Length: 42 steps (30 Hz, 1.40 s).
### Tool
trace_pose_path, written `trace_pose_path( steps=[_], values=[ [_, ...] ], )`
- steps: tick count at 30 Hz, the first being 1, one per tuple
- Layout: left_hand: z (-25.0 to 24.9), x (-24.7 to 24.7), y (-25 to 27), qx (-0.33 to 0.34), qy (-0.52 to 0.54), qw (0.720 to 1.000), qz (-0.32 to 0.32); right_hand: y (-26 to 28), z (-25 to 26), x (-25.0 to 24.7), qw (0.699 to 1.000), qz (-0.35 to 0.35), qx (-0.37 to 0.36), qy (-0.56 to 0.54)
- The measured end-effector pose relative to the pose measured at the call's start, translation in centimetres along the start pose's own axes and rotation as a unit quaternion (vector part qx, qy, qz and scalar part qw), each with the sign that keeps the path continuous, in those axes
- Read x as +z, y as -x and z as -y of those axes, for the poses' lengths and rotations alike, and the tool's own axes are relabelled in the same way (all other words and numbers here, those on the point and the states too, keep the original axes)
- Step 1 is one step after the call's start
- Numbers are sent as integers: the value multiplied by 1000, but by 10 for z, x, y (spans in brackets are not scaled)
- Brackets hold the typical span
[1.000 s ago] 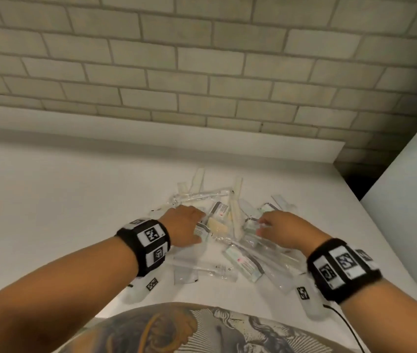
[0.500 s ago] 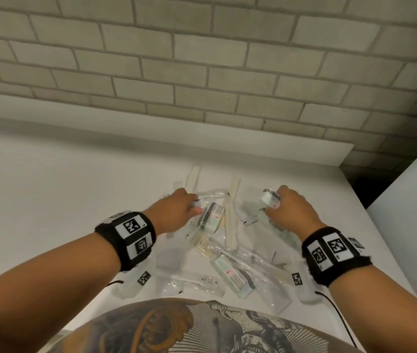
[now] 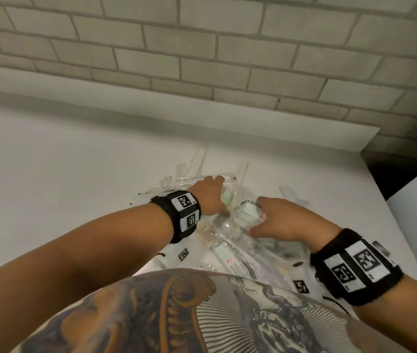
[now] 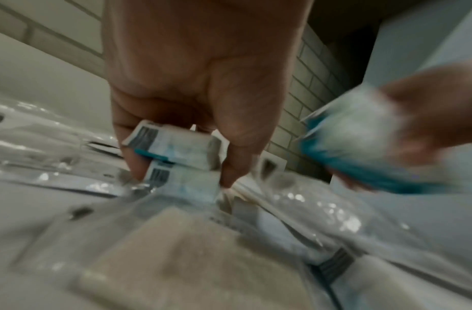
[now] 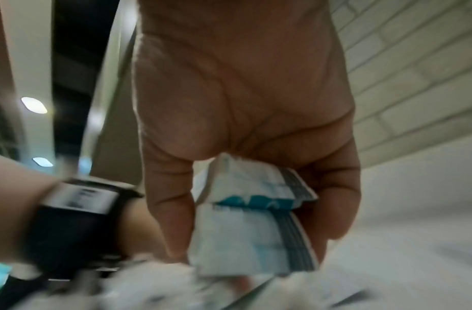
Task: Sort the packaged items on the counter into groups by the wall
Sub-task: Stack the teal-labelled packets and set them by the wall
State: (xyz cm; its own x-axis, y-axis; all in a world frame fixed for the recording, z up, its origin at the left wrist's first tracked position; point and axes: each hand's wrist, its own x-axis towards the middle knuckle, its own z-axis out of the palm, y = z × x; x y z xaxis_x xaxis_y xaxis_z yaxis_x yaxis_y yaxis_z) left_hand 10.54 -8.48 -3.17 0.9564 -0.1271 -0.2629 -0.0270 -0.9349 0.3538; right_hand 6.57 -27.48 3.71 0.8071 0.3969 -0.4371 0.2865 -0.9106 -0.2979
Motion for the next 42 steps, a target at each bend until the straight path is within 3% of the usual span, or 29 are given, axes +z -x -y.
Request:
trace_pose_path(
  steps=[2, 4, 10, 19, 21, 25, 29, 34, 37, 40, 42],
  values=[
    [2, -4, 6, 11, 44, 999, -23, 18, 24, 19, 995, 77, -59, -11],
    [6, -12, 15, 24, 76, 996, -32, 21, 35, 40, 992, 109, -62, 34],
    [49, -54, 60, 15, 111, 992, -59, 10, 25, 41, 992, 51, 44, 109],
    [164, -80, 114, -41, 224, 961, -153, 12, 45, 57, 991, 33, 58, 113],
    [189, -81, 120, -53, 248, 959, -127, 10, 52, 56, 993, 27, 67, 99],
    [244, -76, 124, -72, 141, 986, -51, 10, 65, 58, 992, 24, 73, 98],
    [277, -79, 132, -75, 126, 989, -17, 11, 74, 66, 988, 48, 79, 122],
    [290, -80, 134, -36, 67, 997, 30, 4, 84, 57, 979, 57, 151, 127],
    [294, -81, 129, -4, 25, 999, 46, 1, 100, 37, 973, 26, 183, 136],
    [282, -86, 124, 25, 44, 997, 61, -6, 134, 18, 979, -40, 166, 109],
    [269, -87, 119, 49, 25, 996, 76, -15, 165, 18, 988, -63, 112, 90]
  ],
)
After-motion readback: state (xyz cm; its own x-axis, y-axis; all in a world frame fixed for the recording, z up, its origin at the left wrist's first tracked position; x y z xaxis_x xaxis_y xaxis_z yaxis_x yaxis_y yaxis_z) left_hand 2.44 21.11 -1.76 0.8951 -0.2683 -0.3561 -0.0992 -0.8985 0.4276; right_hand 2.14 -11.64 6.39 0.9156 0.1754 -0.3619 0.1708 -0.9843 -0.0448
